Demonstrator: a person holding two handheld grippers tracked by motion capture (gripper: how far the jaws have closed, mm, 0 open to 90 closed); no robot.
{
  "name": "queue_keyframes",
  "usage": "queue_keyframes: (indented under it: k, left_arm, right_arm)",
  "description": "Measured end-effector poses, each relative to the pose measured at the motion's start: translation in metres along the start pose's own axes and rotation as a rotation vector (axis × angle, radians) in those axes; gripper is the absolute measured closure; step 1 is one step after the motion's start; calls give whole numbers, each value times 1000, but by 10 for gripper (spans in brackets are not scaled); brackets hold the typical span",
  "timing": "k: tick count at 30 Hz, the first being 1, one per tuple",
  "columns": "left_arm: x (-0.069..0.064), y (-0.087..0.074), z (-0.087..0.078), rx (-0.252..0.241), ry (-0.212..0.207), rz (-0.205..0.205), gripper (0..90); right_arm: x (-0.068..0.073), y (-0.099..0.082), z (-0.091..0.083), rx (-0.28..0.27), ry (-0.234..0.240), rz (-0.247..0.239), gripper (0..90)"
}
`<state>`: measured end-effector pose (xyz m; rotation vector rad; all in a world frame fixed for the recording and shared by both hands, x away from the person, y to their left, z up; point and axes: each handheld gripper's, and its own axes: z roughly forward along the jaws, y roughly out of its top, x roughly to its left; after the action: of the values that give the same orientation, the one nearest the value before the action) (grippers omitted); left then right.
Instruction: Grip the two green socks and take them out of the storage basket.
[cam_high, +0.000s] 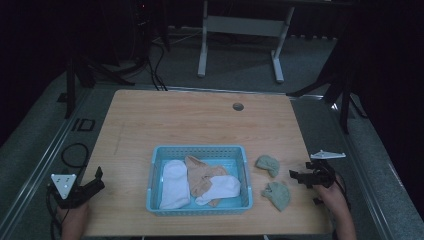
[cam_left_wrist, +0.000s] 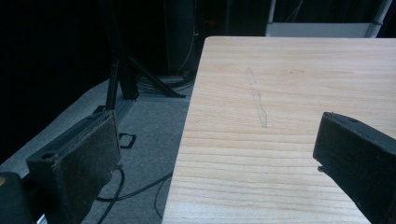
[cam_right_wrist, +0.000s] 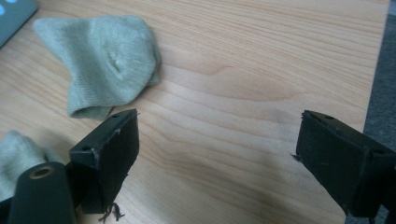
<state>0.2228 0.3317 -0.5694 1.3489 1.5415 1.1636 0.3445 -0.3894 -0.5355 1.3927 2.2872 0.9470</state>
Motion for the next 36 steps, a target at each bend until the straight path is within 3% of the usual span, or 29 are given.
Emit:
queue_keyframes:
  k: [9, 12, 15, 22, 29, 36]
  left_arm:
    - [0, 0, 0, -3, -1, 1, 3]
    - [0, 0, 0, -2, -1, 5, 4]
    - [0, 0, 0, -3, 0, 3, 4]
    - [0, 0, 0, -2, -2, 2, 3]
    - [0, 0, 0, -8, -3, -1, 3]
    - [0, -1, -1, -11, -4, -4, 3]
  right_arm:
    - [1, -16, 1, -74, -62, 25, 123]
    - [-1, -20, -1, -119, -70, 61, 117]
    - [-1, -25, -3, -174, -110, 82, 117]
    - [-7, -34, -6, -237, -152, 148, 117]
    - [-9, -42, -6, -251, -155, 186, 127]
    - [-6, -44, -6, -268, -190, 182, 131]
